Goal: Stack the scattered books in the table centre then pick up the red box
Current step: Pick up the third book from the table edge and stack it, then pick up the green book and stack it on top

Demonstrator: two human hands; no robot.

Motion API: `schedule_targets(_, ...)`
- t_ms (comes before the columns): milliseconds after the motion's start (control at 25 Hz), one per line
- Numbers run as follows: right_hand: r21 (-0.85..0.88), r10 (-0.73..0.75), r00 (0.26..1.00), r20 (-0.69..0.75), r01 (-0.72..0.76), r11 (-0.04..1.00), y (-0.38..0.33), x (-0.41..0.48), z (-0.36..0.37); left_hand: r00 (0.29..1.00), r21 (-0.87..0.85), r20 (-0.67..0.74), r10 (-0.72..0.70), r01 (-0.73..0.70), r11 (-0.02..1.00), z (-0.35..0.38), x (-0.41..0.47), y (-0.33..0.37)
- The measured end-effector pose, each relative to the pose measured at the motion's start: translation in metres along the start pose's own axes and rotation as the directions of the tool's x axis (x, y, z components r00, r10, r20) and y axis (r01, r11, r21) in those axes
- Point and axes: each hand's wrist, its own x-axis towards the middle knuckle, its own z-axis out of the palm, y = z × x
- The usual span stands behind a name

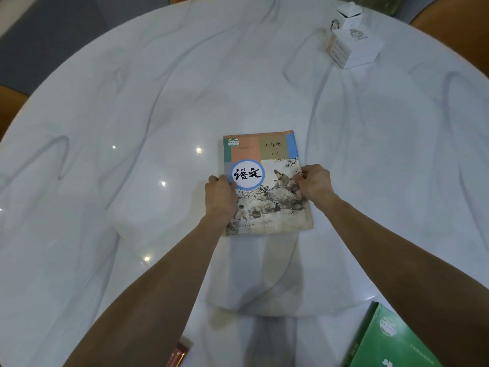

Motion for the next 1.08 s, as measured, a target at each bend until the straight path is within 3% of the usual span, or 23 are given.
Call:
schedule_targets(200, -0.190, -0.093, 0.995, -0.029, 0.086, 0.978, 0.005, -0.026, -0.015, 0.989, 0.187, -0.091, 0.120, -0.101, 0.977, -0.014, -0.019, 0.004)
schedule_targets(320, -0.435, -0.205, 0.979, -0.021, 0.175, 0.883, 0.011, -0.050, -0.028, 0.959, 0.312, -0.048, 0.278, -0.250, 0.917, -0.022, -0.033, 0.016)
schedule_targets(440, -0.540, -0.271, 0.962, -0.036, 0.210, 0.815, 0.017, -0.075, -0.040, 0.924, 0.369, 0.003, 0.383, -0.357, 0.858, -0.027, -0.053, 0.032)
schedule_targets(720, -0.595, -0.313, 0.946, -0.090, 0.201, 0.778, 0.056, -0.147, -0.059, 0.842, 0.296, 0.108, 0.528, -0.534, 0.792, -0.012, -0.124, 0.064)
schedule_targets(1080, -0.514, -0.185, 0.961, -0.204, 0.056, 0.856, 0.137, -0.241, -0.075, 0.714, 0.265, 0.244, 0.656, -0.700, 0.663, 0.044, -0.210, 0.085)
